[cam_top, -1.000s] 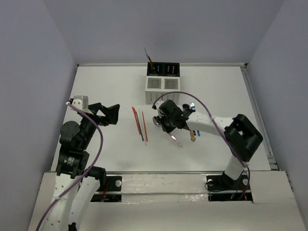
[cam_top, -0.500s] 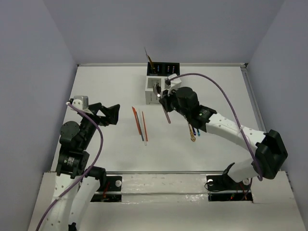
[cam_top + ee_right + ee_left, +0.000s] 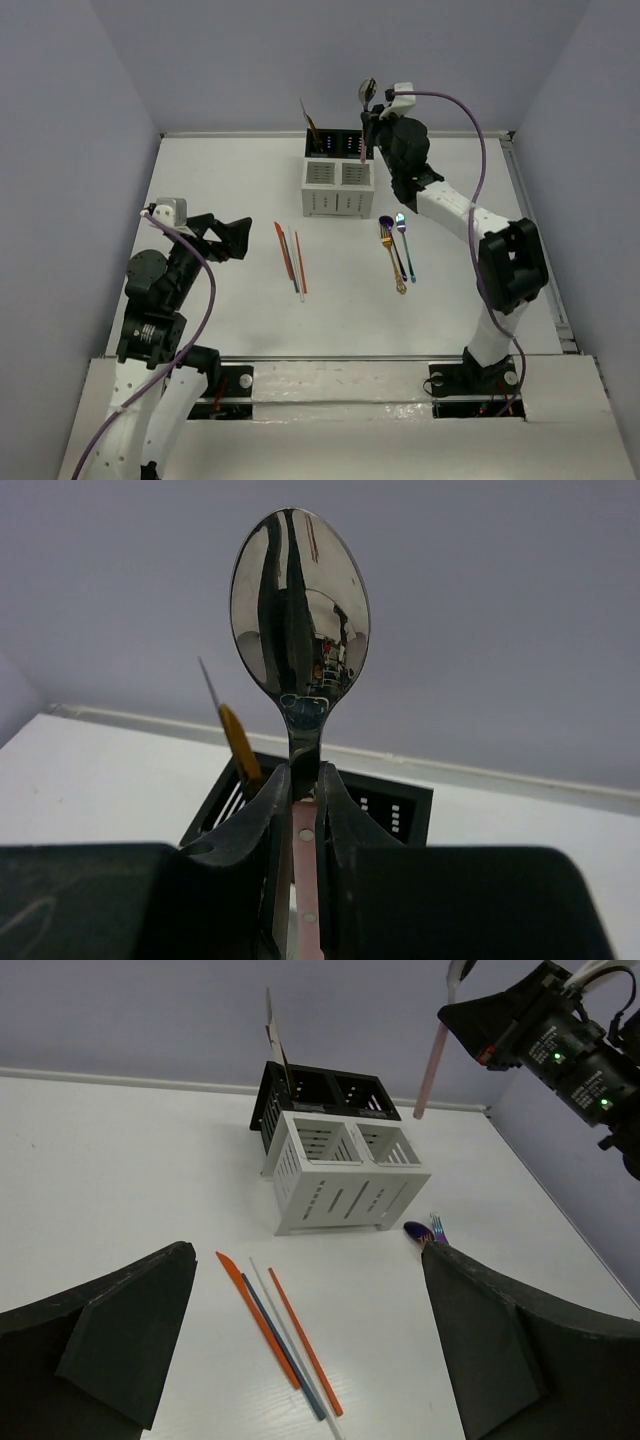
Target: Sort the eating utensils into containers
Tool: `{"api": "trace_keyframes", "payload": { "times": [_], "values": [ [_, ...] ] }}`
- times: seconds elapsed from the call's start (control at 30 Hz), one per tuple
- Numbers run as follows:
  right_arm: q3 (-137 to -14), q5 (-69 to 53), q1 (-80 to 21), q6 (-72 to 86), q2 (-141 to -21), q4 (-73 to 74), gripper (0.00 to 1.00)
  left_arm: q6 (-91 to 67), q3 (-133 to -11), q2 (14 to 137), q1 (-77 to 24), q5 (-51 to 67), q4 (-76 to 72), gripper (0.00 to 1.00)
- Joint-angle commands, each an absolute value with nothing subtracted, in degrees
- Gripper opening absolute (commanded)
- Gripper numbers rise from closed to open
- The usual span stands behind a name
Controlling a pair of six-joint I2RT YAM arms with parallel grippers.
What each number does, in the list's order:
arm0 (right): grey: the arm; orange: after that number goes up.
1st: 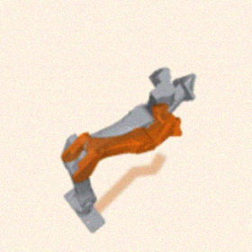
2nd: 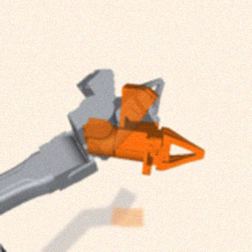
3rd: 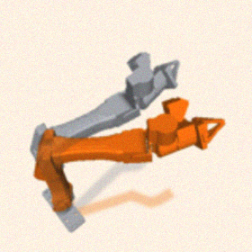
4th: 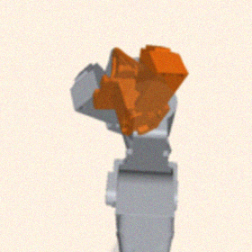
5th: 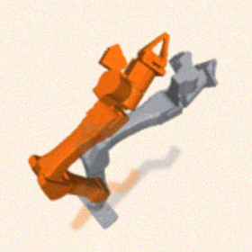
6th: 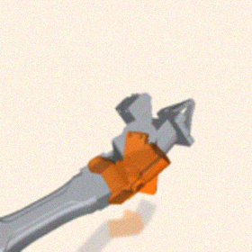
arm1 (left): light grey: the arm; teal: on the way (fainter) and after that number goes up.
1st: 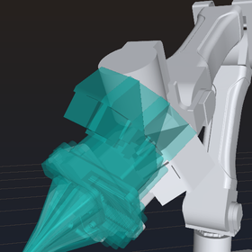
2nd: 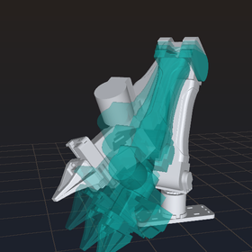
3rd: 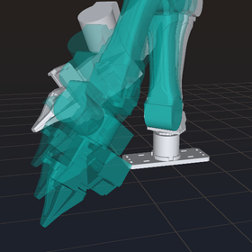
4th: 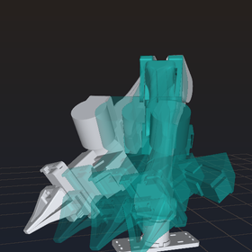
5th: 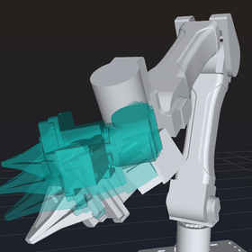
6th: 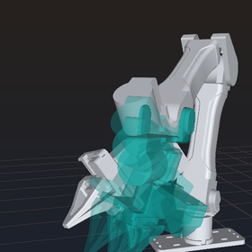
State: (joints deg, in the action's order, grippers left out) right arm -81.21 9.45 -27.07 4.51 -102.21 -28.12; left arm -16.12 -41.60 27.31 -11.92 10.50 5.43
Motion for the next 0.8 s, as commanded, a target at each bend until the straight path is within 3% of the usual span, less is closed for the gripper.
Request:
{"api": "trace_keyframes", "payload": {
  "times": [0.0, 0.4, 0.7, 0.77],
  "values": [
    [-91.46, 9.93, -24.53, 3.07, -107.92, -38.41, 0.0, -15.64, -41.31, 27.86, -12.74, 11.16, 3.16, 0.99],
    [-109.07, 6.51, -21.97, 5.54, -126.03, -35.07, 0.0, -15.47, -41.57, 28.83, -12.74, 11.43, 3.08, 0.99],
    [-104.24, 2.2, -21.97, 6.77, -128.06, -36.39, 0.01, -15.47, -41.66, 29.09, -12.74, 11.51, 2.9, 0.99],
    [-103.54, 1.76, -21.97, 6.68, -127.88, -36.39, 0.05, -15.38, -41.66, 29.09, -12.74, 11.6, 2.81, 0.99]
  ]
}}
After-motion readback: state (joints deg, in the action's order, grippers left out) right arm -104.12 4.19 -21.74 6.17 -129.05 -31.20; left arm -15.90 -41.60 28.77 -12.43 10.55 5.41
